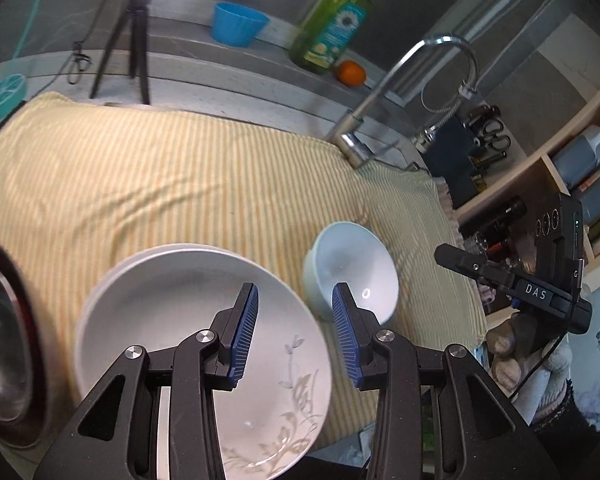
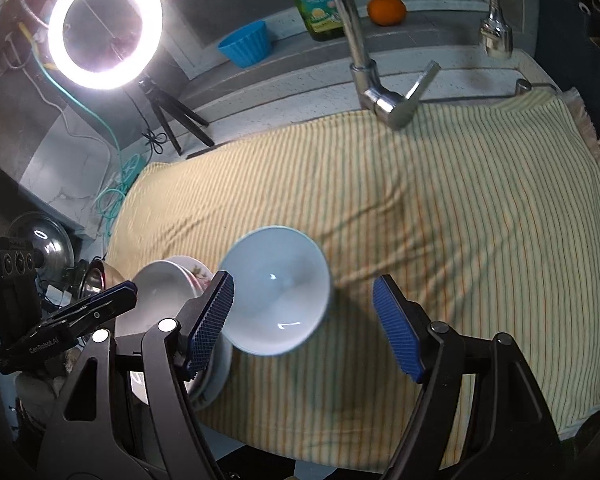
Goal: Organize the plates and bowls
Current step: 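Move both grippers over the plate stack toward the blue-rimmed white bowl, then close both grippers on the rim of the pale blue bowl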
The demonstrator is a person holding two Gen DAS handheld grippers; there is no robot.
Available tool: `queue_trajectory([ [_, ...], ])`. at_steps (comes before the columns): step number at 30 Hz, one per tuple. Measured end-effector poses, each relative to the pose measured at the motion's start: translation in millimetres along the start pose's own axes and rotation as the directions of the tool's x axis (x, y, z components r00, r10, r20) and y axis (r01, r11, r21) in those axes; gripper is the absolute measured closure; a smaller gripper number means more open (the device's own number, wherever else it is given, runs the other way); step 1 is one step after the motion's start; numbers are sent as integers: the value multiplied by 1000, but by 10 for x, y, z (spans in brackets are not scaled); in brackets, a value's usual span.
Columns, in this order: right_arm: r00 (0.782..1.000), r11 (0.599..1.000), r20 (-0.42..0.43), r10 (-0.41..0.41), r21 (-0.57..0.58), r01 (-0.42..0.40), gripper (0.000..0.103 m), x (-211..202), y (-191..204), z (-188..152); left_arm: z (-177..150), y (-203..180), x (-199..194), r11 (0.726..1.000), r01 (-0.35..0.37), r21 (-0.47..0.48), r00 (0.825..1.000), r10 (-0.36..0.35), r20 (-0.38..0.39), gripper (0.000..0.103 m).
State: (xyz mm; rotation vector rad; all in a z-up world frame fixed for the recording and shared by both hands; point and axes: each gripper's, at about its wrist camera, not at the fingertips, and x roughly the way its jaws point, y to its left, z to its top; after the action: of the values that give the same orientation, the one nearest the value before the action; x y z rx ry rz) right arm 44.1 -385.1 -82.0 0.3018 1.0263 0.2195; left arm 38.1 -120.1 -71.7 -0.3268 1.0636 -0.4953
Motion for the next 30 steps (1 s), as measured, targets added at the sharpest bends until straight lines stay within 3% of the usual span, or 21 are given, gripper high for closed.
queue_trajectory([
  [9,998,1000,-56,27,14,-26,31,213,-159,-87,65,-217,454,999,14,30,997,-11,-79,66],
  [11,997,999,-71,34,16,-33,40,273,-185,-96,75,-228,524,999,16,28,996,-13,-92,66],
  [15,994,998,-92,58,38,-55,43,360,-250,-97,96,-236,614,1000,10,21,995,-8,-102,67],
  [17,993,997,-100,64,41,-61,53,394,-269,-93,106,-238,652,1000,7,23,994,-5,-109,69],
  [21,990,996,-115,83,46,-78,54,454,-286,-106,126,-235,698,1000,5,21,993,-2,-118,69],
  [22,989,996,-118,87,44,-82,59,470,-284,-110,131,-242,710,1000,3,25,993,0,-120,69],
  [25,987,995,-130,99,43,-94,69,509,-275,-113,143,-255,753,999,-3,36,991,8,-131,73],
  [28,986,994,-135,103,46,-97,70,542,-288,-114,150,-257,799,999,-7,39,990,12,-141,78],
  [30,985,994,-138,105,47,-99,78,564,-300,-108,153,-261,822,999,-11,42,990,17,-143,79],
])
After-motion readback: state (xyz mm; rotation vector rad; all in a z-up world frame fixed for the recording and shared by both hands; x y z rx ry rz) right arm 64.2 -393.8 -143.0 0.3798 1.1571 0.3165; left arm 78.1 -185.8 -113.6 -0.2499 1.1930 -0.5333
